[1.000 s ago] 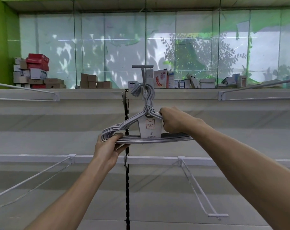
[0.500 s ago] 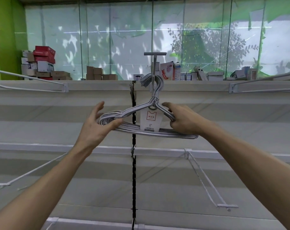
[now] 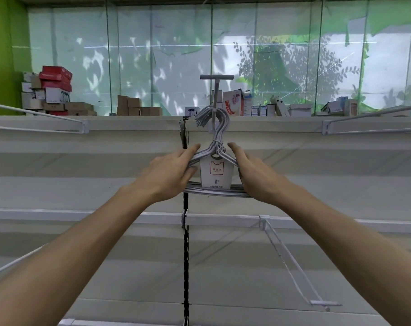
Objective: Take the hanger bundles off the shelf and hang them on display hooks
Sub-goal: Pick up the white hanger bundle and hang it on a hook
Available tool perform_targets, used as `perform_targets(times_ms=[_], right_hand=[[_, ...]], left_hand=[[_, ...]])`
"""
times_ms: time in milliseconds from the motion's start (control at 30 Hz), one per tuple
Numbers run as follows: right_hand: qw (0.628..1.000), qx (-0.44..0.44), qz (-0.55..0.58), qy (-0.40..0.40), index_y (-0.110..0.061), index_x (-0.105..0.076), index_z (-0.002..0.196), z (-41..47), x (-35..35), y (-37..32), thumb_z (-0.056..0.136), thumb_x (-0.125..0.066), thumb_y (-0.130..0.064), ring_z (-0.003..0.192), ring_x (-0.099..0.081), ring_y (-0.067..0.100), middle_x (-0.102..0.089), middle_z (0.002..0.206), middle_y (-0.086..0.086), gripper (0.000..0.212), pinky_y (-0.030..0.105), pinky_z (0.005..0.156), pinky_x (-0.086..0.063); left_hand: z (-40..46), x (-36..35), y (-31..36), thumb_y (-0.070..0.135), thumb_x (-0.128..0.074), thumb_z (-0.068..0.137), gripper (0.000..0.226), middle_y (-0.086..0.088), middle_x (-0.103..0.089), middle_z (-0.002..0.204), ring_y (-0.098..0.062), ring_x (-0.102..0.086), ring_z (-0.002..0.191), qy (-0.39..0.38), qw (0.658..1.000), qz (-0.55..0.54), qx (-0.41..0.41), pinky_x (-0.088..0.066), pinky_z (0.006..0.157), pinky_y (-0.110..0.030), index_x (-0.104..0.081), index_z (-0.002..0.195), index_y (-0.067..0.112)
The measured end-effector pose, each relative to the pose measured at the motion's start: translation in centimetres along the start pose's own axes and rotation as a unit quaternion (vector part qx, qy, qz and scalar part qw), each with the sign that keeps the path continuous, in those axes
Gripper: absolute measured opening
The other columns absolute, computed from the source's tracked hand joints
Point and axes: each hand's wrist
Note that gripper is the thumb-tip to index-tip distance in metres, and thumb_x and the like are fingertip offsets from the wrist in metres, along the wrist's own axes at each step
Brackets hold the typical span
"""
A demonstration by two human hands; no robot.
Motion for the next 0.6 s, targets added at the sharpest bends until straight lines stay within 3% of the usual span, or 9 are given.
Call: perform_targets(times_ms=[100, 233, 400, 600], right_hand=[[1.0, -0.002, -0.009, -0.029, -0.023, -0.004, 0.156, 0.7, -0.1, 0.3, 0.095, -0.044, 0.005, 0.084, -0.056, 0.029, -0.054, 0.125, 0.02, 0.078, 0.044, 0.073, -0.052], [0.998, -0.007, -0.005, -0.067, -0.024, -0.009, 0.152, 2.2, -0.3, 1.2, 0.094, -0.047, 0.006, 0.074, -0.052, 0.021, -0.055, 0.119, 0.017, 0.075, 0.036, 0.064, -0.044], [0.995, -0.02, -0.006, -0.093, -0.02, -0.02, 0.145, 3.8, -1.1, 2.1, 0.094, -0.046, 0.005, 0.08, -0.056, 0.024, -0.057, 0.116, 0.016, 0.063, 0.04, 0.068, -0.048], [0.996, -0.022, -0.003, -0.082, -0.016, -0.02, 0.148, 4.4, -2.0, 2.3, 0.095, -0.045, 0.002, 0.083, -0.051, 0.029, -0.058, 0.118, 0.02, 0.061, 0.037, 0.068, -0.04]], left_hand=[[1.1, -0.9, -0.8, 0.027, -0.034, 0.106, 0.053, -0.007, -0.055, 0.139, -0.035, -0.058, 0.112, -0.012, 1.0, 0.016, 0.006, -0.048, 0.091, -0.049, -0.017, 0.156, 0.029], [2.1, -1.4, -1.0, 0.024, -0.033, 0.106, 0.053, -0.008, -0.056, 0.14, -0.037, -0.057, 0.11, -0.037, 0.999, 0.02, 0.011, -0.047, 0.091, -0.047, -0.015, 0.156, 0.03], [3.2, -1.9, -1.1, 0.023, -0.033, 0.107, 0.053, -0.012, -0.059, 0.134, -0.039, -0.057, 0.11, -0.06, 0.998, 0.011, 0.025, -0.047, 0.09, -0.046, -0.017, 0.157, 0.028], [3.7, -2.5, -1.3, 0.021, -0.034, 0.107, 0.05, -0.011, -0.06, 0.131, -0.036, -0.057, 0.108, -0.057, 0.998, 0.005, 0.034, -0.041, 0.086, -0.04, -0.023, 0.155, 0.024]])
Point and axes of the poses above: each hand's wrist, its own z-axis towards the middle knuckle, its own x-axis out of the back of the hand, y = z × x
